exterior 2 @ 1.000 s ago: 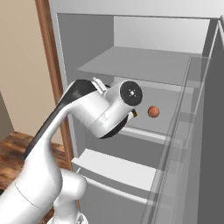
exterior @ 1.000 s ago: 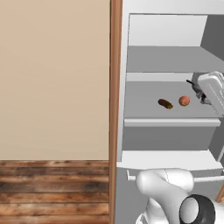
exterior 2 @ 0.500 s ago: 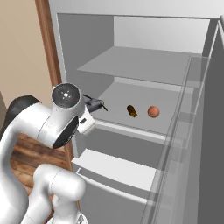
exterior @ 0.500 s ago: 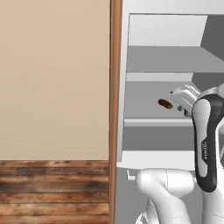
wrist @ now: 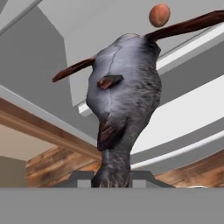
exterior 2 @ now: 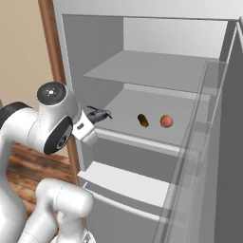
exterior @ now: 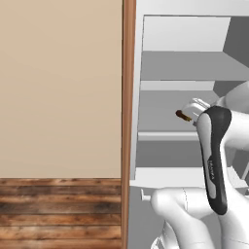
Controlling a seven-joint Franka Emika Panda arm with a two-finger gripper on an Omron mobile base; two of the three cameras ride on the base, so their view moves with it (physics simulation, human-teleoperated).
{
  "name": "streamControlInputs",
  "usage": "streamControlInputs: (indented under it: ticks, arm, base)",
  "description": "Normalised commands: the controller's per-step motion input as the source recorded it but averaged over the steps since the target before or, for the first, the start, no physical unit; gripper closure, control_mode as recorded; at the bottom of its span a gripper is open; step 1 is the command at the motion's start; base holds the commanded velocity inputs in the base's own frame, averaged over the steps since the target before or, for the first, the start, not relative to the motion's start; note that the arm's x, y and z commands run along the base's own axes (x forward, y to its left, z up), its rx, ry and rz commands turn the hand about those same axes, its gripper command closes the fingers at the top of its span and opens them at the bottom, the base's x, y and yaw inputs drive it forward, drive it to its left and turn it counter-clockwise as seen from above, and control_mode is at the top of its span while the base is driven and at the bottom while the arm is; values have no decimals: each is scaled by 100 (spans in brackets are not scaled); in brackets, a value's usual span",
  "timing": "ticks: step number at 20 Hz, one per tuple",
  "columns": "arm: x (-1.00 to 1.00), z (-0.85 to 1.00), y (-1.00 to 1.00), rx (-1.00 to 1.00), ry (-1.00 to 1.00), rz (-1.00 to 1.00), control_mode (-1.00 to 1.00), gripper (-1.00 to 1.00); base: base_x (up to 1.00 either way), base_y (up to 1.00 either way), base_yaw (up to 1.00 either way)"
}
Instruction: Gather the onion and sweet potato from the fridge and place them on a tray on the dining counter. Then gather the chicken drumstick and fish from the fridge and place them on the other tray.
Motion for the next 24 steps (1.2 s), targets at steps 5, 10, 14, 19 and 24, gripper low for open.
streamControlInputs:
  ticks: [5,10,14,19,24]
  arm:
    - [0,-4,0,0,0,-3,-100,100]
    - [0,-1,0,0,0,-2,-100,100]
    - [0,0,0,0,0,-2,-100,100]
    - [0,0,0,0,0,-1,100,100]
    - [0,0,0,0,0,0,100,100]
  base:
    - [0,0,0]
    - [0,0,0]
    - [0,0,0]
    - [-5,7,-3]
    - [-23,27,-8]
